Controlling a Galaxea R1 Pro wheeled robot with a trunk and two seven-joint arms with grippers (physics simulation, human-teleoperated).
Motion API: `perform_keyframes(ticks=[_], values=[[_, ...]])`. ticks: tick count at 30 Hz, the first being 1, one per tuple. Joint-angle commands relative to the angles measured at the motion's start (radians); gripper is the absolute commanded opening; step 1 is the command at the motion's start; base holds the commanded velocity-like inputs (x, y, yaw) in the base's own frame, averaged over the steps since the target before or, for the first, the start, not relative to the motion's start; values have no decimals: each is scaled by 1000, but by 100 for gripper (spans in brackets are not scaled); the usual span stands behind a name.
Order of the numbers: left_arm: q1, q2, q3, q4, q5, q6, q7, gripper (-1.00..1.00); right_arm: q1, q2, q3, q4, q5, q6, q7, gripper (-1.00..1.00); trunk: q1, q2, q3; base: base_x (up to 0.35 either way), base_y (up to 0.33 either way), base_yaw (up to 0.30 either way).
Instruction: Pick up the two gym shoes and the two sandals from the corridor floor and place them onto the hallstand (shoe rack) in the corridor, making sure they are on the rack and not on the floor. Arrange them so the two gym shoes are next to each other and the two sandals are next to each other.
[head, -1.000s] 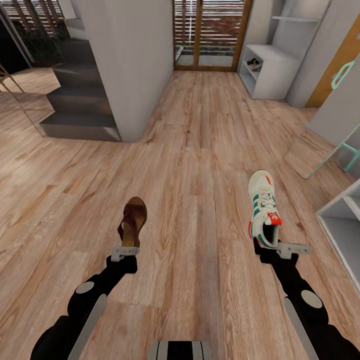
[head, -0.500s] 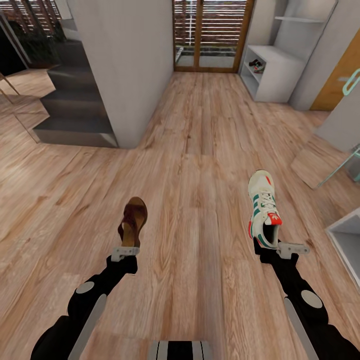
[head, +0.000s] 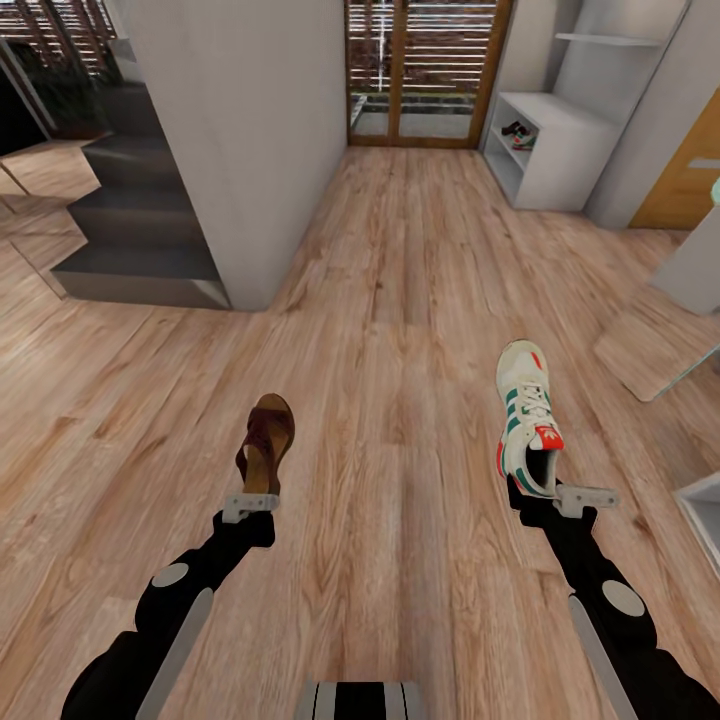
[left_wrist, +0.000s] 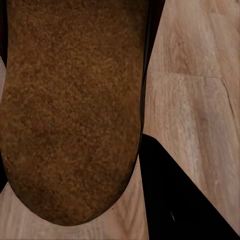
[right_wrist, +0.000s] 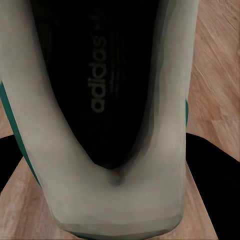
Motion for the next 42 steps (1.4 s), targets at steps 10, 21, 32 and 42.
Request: perform_keyframes(ticks=[10, 21, 32, 42], values=[[0, 1, 1, -1, 2, 5, 0, -100, 0, 0, 2, -2, -8, 4, -5, -100, 0, 0, -1, 333, 0, 0], [0, -1, 1, 0, 0, 5, 2, -100, 0, 0, 2, -2, -5, 4, -6, -100, 0, 0, -1, 333, 0, 0], [0, -2, 0, 8, 6, 5, 1, -100, 0, -1, 2, -3, -5, 6, -5, -100, 0, 0, -1, 333, 0, 0], [0, -2, -7, 7, 3, 5, -1, -100, 0, -1, 2, -3, -2, 5, -5, -100, 0, 0, -1, 333, 0, 0]])
